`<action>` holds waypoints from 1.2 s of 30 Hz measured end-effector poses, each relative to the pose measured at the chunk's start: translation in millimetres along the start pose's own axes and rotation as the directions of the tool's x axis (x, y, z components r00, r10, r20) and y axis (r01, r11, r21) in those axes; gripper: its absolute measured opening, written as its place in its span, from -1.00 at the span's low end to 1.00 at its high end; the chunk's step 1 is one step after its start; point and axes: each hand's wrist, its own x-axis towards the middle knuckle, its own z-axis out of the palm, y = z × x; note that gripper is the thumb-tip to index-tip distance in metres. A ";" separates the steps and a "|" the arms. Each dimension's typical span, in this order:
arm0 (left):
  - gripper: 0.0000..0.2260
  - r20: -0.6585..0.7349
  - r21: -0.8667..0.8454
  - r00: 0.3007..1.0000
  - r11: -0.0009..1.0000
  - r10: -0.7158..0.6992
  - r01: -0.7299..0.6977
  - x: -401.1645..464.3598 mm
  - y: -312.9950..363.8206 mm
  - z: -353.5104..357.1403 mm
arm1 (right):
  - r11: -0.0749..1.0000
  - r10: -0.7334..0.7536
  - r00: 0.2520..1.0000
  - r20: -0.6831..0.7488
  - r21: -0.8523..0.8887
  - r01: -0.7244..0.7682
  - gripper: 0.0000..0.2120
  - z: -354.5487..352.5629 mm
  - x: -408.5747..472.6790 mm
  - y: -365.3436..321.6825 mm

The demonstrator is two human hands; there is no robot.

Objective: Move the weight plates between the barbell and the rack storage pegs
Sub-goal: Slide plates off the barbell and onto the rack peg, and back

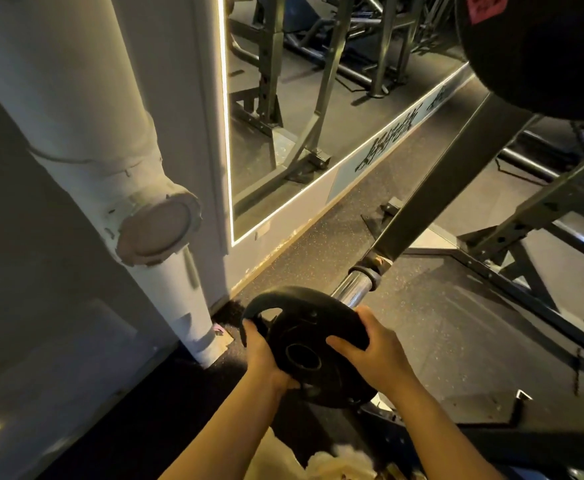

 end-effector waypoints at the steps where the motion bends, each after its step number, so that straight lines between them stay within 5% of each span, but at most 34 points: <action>1: 0.04 0.059 -0.004 0.998 1.000 0.023 -0.023 -3.8 -7.3 3.3 | 1.000 -0.025 1.000 0.001 -0.014 0.025 -0.63 0.0 -0.9 0.3; 3: 0.27 0.130 -0.005 0.990 0.999 0.048 -0.048 -2.5 -14.4 3.2 | 0.994 -0.087 0.996 0.002 -0.072 0.087 -0.62 2.7 -6.5 0.5; 7: -0.19 0.252 0.023 0.965 0.997 0.069 -0.078 -17.0 -5.4 5.8 | 0.924 -0.325 0.939 -0.109 -0.250 0.291 -0.55 27.0 -25.9 2.1; 10: -0.26 0.295 0.109 0.955 0.991 0.040 -0.076 -16.3 0.2 7.8 | 0.909 -0.371 0.910 -0.183 -0.271 0.316 -0.55 36.8 -31.2 2.1; 15: -0.21 0.361 0.061 0.932 0.997 0.015 -0.039 -10.6 1.1 5.2 | 0.903 -0.342 0.922 -0.183 -0.336 0.268 -0.52 26.9 -23.8 -4.4; 20: -0.09 0.390 0.127 0.917 0.991 -0.083 0.036 -0.8 -4.0 2.0 | 0.888 -0.179 0.984 -0.002 -0.431 0.161 -0.52 5.2 5.8 -33.8; 24: -0.01 0.426 0.146 0.898 0.988 -0.107 0.048 3.1 -2.3 -0.8 | 0.850 -0.221 0.975 -0.005 -0.491 0.191 -0.55 10.2 7.8 -41.8; 30: -0.41 0.343 0.244 0.939 0.965 0.002 -0.091 -6.2 12.2 -7.5 | 0.907 -0.280 0.947 -0.159 -0.367 0.206 -0.53 15.9 -0.5 -12.1; 33: -0.15 0.248 0.398 0.950 0.875 0.189 -0.277 0.7 19.2 -15.9 | 0.911 -0.318 0.919 -0.231 -0.342 0.229 -0.55 22.2 -8.0 8.3; 36: 0.03 0.298 0.650 0.887 0.605 0.354 -0.460 -2.2 37.0 -11.6 | 0.951 -0.270 0.904 -0.333 -0.241 0.195 -0.59 31.3 -17.6 26.0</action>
